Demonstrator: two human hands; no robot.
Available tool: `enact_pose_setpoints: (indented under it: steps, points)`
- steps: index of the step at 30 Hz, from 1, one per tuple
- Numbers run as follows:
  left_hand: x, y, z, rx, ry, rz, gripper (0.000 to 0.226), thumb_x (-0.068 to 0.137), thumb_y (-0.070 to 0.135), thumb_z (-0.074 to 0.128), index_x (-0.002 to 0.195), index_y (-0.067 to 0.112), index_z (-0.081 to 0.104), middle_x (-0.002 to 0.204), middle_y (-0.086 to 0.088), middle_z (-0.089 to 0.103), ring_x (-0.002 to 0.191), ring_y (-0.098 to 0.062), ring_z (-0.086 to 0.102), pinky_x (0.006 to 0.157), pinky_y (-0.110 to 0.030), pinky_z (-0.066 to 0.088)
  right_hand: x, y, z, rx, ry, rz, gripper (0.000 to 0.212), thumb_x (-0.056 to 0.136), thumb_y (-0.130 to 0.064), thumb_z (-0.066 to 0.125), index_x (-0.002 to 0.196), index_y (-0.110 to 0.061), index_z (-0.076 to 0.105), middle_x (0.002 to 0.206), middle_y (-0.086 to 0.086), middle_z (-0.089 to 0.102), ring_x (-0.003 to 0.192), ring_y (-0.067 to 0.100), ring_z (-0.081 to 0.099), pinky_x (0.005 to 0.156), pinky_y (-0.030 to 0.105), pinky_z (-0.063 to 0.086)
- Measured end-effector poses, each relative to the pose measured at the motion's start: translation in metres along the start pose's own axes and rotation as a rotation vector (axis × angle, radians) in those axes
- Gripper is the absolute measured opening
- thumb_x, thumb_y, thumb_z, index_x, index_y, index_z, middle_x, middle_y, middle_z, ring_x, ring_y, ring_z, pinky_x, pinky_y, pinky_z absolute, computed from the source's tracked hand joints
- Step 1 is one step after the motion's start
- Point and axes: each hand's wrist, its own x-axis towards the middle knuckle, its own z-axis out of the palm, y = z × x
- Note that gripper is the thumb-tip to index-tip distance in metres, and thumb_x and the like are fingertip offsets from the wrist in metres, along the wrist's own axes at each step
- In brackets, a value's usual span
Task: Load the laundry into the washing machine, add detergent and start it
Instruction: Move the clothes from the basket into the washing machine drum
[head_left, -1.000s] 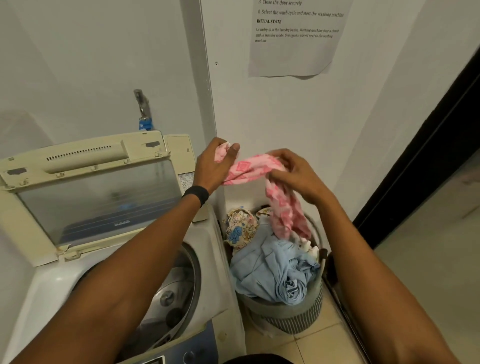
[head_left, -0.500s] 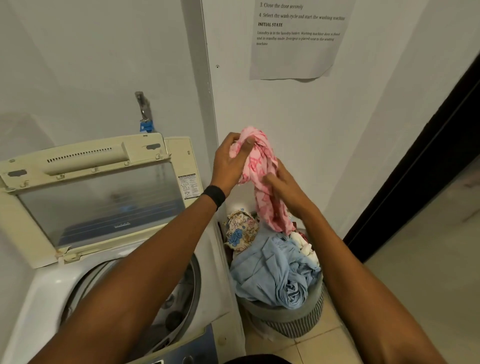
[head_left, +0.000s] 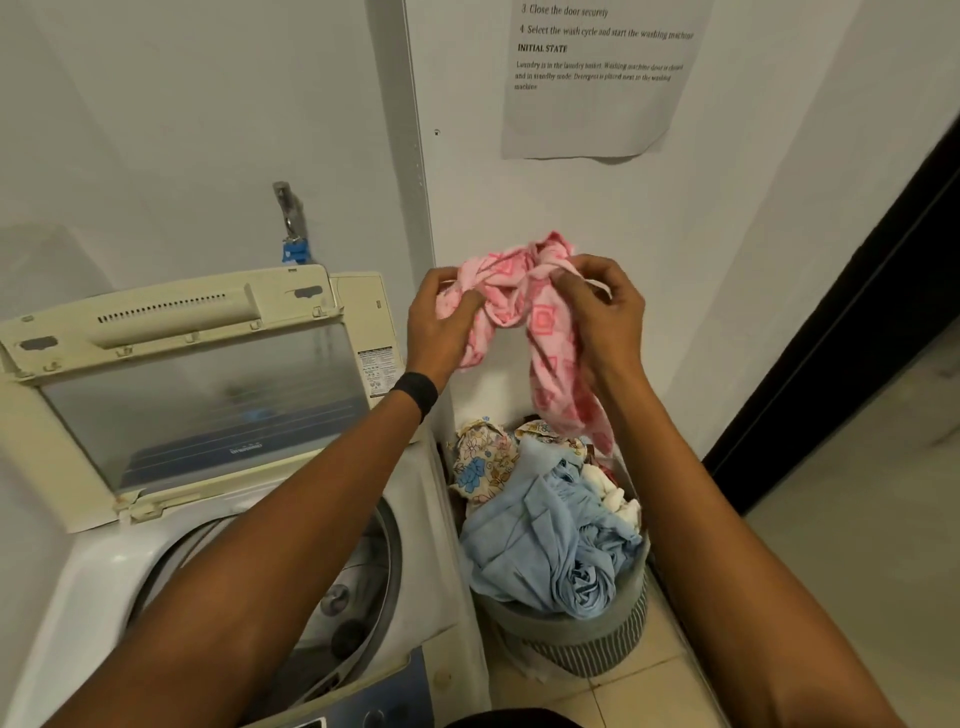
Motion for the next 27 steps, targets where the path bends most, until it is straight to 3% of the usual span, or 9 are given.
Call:
enact_pose_setpoints:
  steps: [4, 7, 10, 13, 16, 19, 21, 24, 27]
  points:
    - [-0.009, 0.016, 0.020, -0.064, -0.235, -0.007, 0.055, 0.097, 0.052, 0.062, 0.146, 0.040, 0.043, 0.147, -0.003, 0.056, 0.120, -0.009, 0.062, 0.098, -0.032, 0.057, -0.014, 0.003, 0.031, -0.057, -0.205, 0.032, 0.021, 0.096, -0.031, 0.067, 0.110, -0.020, 0.078, 0.106, 0.000, 0.077, 0.097, 0.021, 0.075, 0.089, 0.041, 0.062]
    - [-0.013, 0.009, 0.024, -0.083, -0.147, -0.046, 0.063, 0.088, 0.059, 0.068, 0.140, 0.027, 0.055, 0.133, 0.003, 0.067, 0.116, -0.011, 0.067, 0.100, -0.041, 0.057, -0.017, 0.004, 0.029, -0.084, -0.252, -0.001, 0.030, 0.106, -0.026, 0.048, 0.117, -0.019, 0.076, 0.112, -0.012, 0.075, 0.105, 0.007, 0.071, 0.094, 0.030, 0.058]
    - [-0.011, 0.005, 0.027, -0.005, -0.090, -0.032, 0.050, 0.092, 0.055, 0.067, 0.131, 0.024, 0.062, 0.119, 0.005, 0.072, 0.110, -0.015, 0.069, 0.098, -0.048, 0.057, -0.024, 0.015, 0.021, -0.182, -0.214, -0.191, 0.026, 0.100, -0.022, 0.057, 0.125, -0.020, 0.063, 0.121, -0.013, 0.067, 0.115, 0.010, 0.064, 0.101, 0.041, 0.055]
    - [-0.011, 0.011, 0.033, 0.003, -0.051, -0.029, 0.049, 0.091, 0.060, 0.064, 0.127, 0.027, 0.062, 0.119, 0.006, 0.072, 0.110, -0.015, 0.069, 0.097, -0.047, 0.057, -0.048, 0.048, 0.014, -0.338, -0.068, -0.309, 0.065, 0.084, -0.033, 0.078, 0.139, -0.032, 0.043, 0.139, -0.012, 0.047, 0.129, 0.015, 0.050, 0.105, 0.040, 0.048]
    - [-0.003, 0.010, 0.029, -0.024, 0.016, -0.023, 0.048, 0.092, 0.056, 0.063, 0.127, 0.024, 0.062, 0.122, 0.005, 0.071, 0.114, -0.014, 0.067, 0.101, -0.046, 0.055, -0.062, 0.089, -0.009, -0.427, -0.080, -0.070, 0.097, 0.073, -0.058, 0.083, 0.148, -0.050, 0.023, 0.150, -0.013, 0.039, 0.133, 0.016, 0.049, 0.103, 0.040, 0.049]
    - [0.000, 0.007, 0.024, -0.040, 0.000, -0.018, 0.037, 0.097, 0.046, 0.064, 0.125, 0.022, 0.063, 0.119, 0.004, 0.073, 0.111, -0.014, 0.069, 0.099, -0.047, 0.057, -0.071, 0.126, -0.035, -0.615, -0.356, 0.139, 0.075, 0.078, -0.069, 0.070, 0.141, -0.033, 0.050, 0.126, -0.005, 0.067, 0.105, 0.016, 0.069, 0.086, 0.049, 0.061]
    - [-0.002, 0.003, 0.022, -0.007, 0.011, -0.011, 0.031, 0.098, 0.044, 0.063, 0.122, 0.024, 0.063, 0.117, 0.006, 0.073, 0.109, -0.012, 0.069, 0.098, -0.045, 0.057, -0.070, 0.126, -0.042, -0.498, -0.309, 0.211, 0.040, 0.089, -0.053, 0.068, 0.117, -0.024, 0.072, 0.105, 0.001, 0.078, 0.094, 0.020, 0.075, 0.087, 0.056, 0.059]
    - [-0.008, -0.005, 0.017, 0.047, 0.044, -0.007, 0.022, 0.097, 0.043, 0.063, 0.114, 0.028, 0.064, 0.110, 0.008, 0.073, 0.103, -0.010, 0.070, 0.094, -0.044, 0.058, -0.053, 0.091, -0.039, -0.156, -0.143, 0.349, 0.023, 0.101, -0.026, 0.059, 0.119, -0.015, 0.068, 0.109, 0.006, 0.076, 0.109, 0.027, 0.070, 0.098, 0.055, 0.055]
    - [-0.014, -0.015, 0.007, 0.090, 0.058, -0.028, 0.023, 0.097, 0.043, 0.062, 0.108, 0.023, 0.064, 0.104, 0.004, 0.074, 0.098, -0.013, 0.070, 0.089, -0.045, 0.058, -0.031, 0.055, -0.027, 0.182, -0.171, 0.346, 0.038, 0.104, -0.016, 0.054, 0.139, -0.031, 0.051, 0.124, 0.003, 0.070, 0.113, 0.025, 0.069, 0.087, 0.046, 0.060]
